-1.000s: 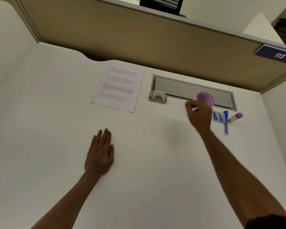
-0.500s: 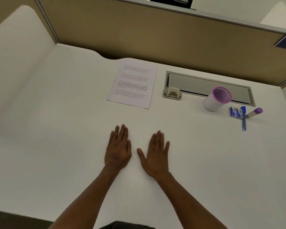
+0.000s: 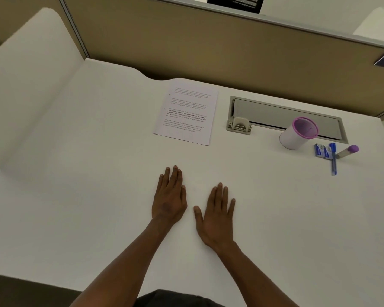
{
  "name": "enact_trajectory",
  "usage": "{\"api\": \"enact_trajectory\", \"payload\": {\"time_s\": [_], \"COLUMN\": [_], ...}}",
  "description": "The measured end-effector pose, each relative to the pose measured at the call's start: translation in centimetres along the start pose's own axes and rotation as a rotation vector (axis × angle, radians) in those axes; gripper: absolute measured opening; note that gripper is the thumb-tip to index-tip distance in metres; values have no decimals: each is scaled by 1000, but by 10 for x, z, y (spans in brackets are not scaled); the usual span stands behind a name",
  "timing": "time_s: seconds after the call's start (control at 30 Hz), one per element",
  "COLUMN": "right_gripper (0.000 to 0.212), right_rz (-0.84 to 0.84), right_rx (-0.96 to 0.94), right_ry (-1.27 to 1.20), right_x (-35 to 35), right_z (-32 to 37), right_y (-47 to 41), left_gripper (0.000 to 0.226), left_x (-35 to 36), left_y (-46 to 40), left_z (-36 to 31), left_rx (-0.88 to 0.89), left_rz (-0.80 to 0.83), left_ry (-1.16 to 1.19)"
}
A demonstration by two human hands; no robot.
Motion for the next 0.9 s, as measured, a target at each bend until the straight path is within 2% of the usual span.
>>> {"api": "enact_trajectory", "payload": {"time_s": [0.13,0.23,0.4,0.57,0.63,0.77,0.9], "right_gripper": [72,67,51,62,59,32,27], "right_rz": [47,14,-260,-226,-209,-249,-175], "right_rx": [-93,-157,40,120,126,9,-154], "right_ry": [14,-113,-332,-279,-262,-366,-323], "right_x": [-4,-11,-15,-18,-24,-33,-39], "right_z": [15,8,-13,-7,-4,-6,-11], "right_y": [-35,-39,-10,-28,-43,-57,-59], "left_gripper": [56,57,57,57,57,57,57], "left_x": [-3,-5,-5,-5,-5,-6,-4], "left_y": [-1,-1,-1,0,0,1,0], "left_z": [3,5,5,3,3,4,4], "left_rx": [13,27,15,21,24,26,28], "left_rz": [14,24,31,19,13,21,9], "left_ry": [28,36,50,60,58,61,68]}}
Point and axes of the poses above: each hand's wrist, its own y-axis away from the middle knuckle, its own x-axis out of the palm, z = x × y, the point moved 1 cm from there along -y, towards the middle knuckle, and after that the axes turned 13 degrees about -x, right-handed, at the moved point
